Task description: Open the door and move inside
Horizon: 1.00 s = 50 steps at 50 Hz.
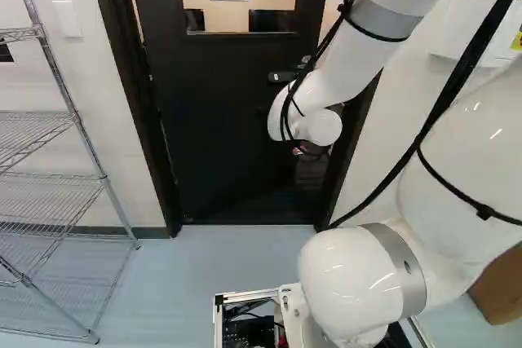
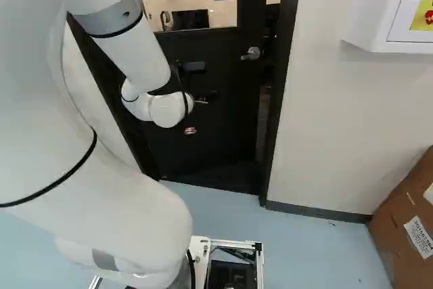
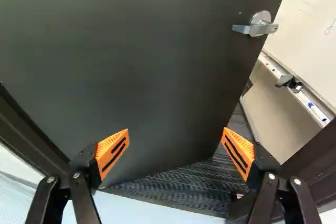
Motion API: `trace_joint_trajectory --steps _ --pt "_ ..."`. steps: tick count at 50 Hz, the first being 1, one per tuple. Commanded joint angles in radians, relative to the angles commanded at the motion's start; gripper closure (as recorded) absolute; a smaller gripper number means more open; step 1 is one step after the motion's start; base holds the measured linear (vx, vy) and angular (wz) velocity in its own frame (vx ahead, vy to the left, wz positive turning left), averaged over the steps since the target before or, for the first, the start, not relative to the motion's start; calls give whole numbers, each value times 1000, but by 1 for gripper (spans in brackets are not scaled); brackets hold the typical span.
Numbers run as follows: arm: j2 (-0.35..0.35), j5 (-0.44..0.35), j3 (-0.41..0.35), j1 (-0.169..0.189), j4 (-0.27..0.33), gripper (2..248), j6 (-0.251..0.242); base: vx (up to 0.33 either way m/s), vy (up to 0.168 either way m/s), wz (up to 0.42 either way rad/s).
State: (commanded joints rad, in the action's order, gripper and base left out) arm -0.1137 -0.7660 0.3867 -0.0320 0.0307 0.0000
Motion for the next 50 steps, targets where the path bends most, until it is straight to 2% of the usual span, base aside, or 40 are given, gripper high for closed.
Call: trace_joint_trajectory --steps 12,50 --pt "0 0 0 0 0 3 0 139 25 -18" --pt "0 0 0 0 0 3 0 184 69 -27"
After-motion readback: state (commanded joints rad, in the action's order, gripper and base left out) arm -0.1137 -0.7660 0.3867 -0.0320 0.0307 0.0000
